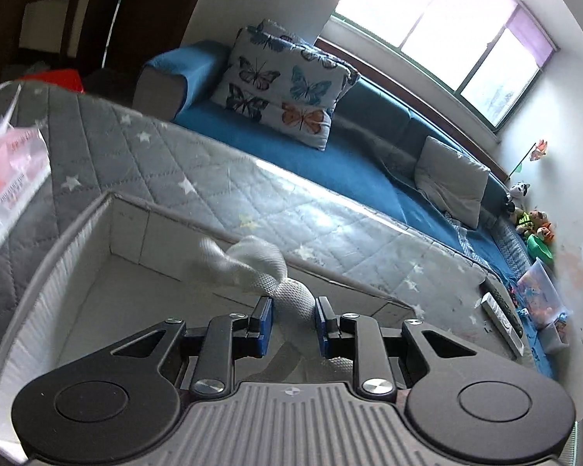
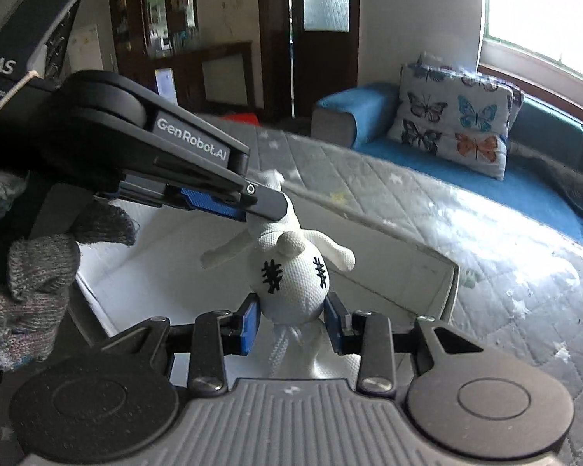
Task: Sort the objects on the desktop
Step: 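Carry the bunny with the right gripper into the white box and release, then move the right tool back to the green round toy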
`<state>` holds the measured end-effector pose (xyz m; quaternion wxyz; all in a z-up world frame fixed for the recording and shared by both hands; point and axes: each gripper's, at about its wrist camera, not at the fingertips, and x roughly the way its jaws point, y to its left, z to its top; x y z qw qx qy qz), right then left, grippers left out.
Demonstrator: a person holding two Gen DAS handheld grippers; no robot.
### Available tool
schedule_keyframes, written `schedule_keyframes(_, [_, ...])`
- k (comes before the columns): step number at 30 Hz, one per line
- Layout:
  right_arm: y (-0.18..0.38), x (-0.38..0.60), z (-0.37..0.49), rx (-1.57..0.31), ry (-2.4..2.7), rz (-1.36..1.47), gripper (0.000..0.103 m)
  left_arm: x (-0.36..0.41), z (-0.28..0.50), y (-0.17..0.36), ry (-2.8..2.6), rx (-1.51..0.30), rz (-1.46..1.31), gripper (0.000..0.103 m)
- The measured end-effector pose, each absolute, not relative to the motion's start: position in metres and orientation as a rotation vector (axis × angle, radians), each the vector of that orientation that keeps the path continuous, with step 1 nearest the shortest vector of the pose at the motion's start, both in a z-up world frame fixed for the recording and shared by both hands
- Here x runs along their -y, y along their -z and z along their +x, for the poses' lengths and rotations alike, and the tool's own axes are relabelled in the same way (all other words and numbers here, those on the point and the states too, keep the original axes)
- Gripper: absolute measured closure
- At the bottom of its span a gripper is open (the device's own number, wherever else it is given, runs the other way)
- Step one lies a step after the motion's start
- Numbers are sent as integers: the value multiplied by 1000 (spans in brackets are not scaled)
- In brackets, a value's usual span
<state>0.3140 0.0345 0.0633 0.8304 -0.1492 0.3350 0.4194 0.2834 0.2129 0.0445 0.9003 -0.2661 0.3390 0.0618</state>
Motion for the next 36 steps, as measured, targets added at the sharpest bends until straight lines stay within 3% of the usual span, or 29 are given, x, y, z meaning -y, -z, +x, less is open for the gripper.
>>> schedule_keyframes(13, [-36,-39,318,-757,-835,-375,62,-199,293,-16,-158,-789,-504,70])
schedule_keyframes(16, [-41,-36,313,-741,-830,-366,56,-196,289,-20,-160,-785,-478,70])
schedule_keyframes(24, [-66,-22,296,-696,-811,-344,52,-175,265,-45,-135,-718,-397,70])
schedule_keyframes(26, [-72,-17,290,-686,-806,-343,46,-169,257,-52,-124,-695,-378,70])
schedule_keyframes(27, [-74,-15,287,-680,-801,-341,38,-166,252,-55,-116,-681,-370,70])
schedule_keyframes(33, [-95,9,261,-628,-781,-323,35,-142,217,-73,-62,-624,-326,70])
schedule_keyframes(36, [-101,22,247,-608,-769,-312,26,-130,200,-78,-31,-619,-317,70])
